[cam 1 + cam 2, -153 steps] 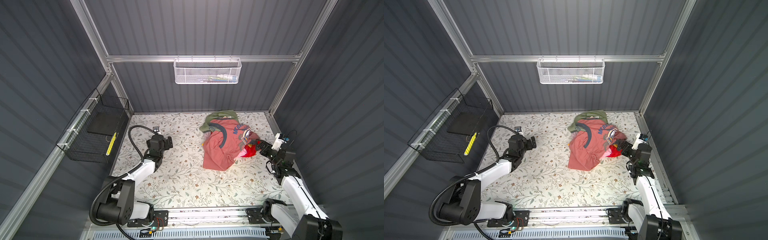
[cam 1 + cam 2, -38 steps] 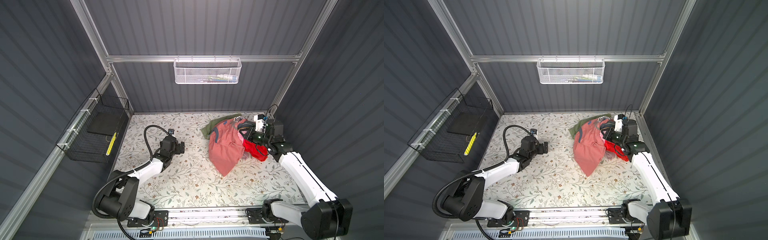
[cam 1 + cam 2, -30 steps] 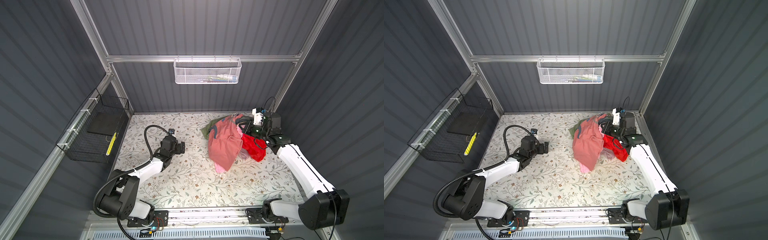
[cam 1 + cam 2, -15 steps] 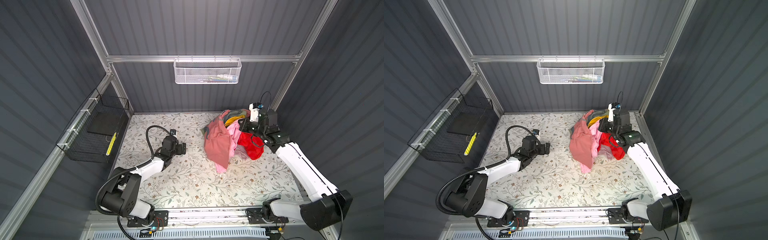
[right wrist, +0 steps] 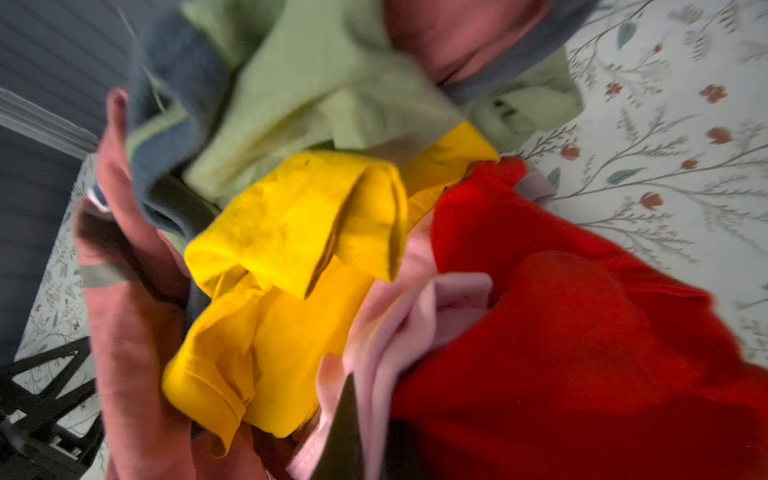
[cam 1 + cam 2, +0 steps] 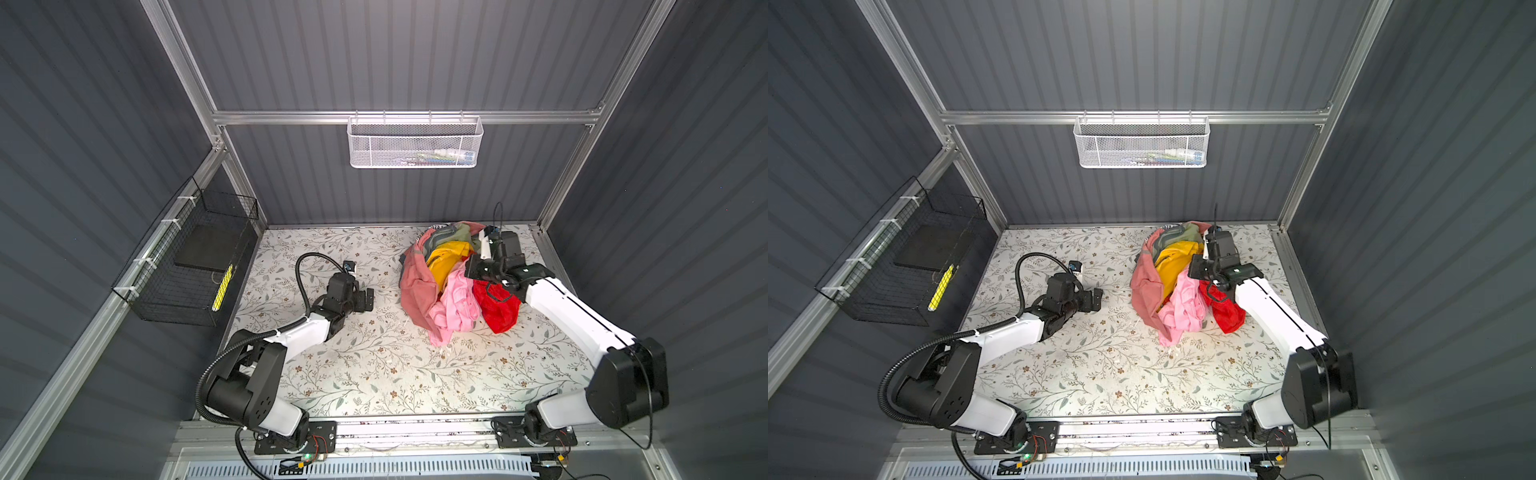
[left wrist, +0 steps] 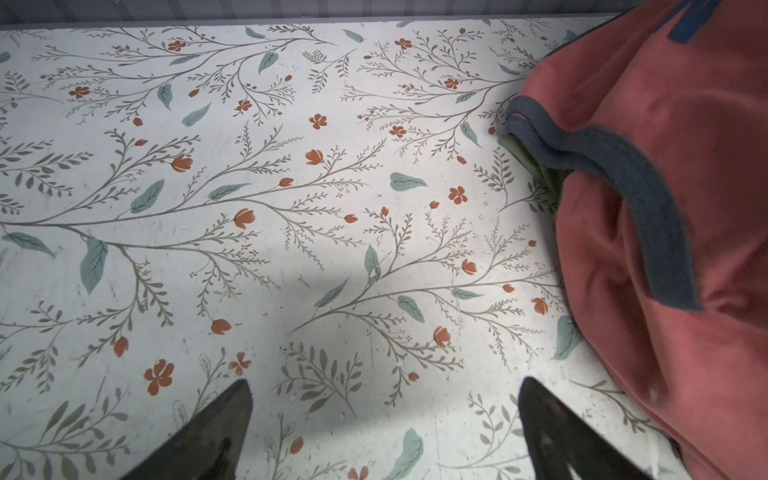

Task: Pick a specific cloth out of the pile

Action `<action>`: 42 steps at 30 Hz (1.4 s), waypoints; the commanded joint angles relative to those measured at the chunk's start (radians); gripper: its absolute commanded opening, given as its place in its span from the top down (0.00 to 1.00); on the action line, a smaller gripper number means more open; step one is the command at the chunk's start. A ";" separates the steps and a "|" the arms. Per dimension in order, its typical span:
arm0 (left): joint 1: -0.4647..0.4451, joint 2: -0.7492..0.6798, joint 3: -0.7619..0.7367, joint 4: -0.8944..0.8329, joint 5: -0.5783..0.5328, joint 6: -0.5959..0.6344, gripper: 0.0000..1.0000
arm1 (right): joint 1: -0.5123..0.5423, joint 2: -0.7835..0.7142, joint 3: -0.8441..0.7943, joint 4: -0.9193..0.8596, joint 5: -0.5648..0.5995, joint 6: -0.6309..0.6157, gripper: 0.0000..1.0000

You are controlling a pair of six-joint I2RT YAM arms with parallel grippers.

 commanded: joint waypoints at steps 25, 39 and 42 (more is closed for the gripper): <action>-0.199 0.130 0.529 -0.188 0.057 0.299 0.02 | -0.084 -0.085 -0.273 0.105 0.013 -0.063 0.08; -0.344 0.535 1.075 -0.509 0.167 0.606 0.15 | -0.167 -0.317 -0.474 0.208 -0.046 -0.116 0.01; -0.358 0.606 1.156 -0.537 0.135 0.626 0.16 | -0.190 -0.343 -0.489 0.197 -0.057 -0.119 0.01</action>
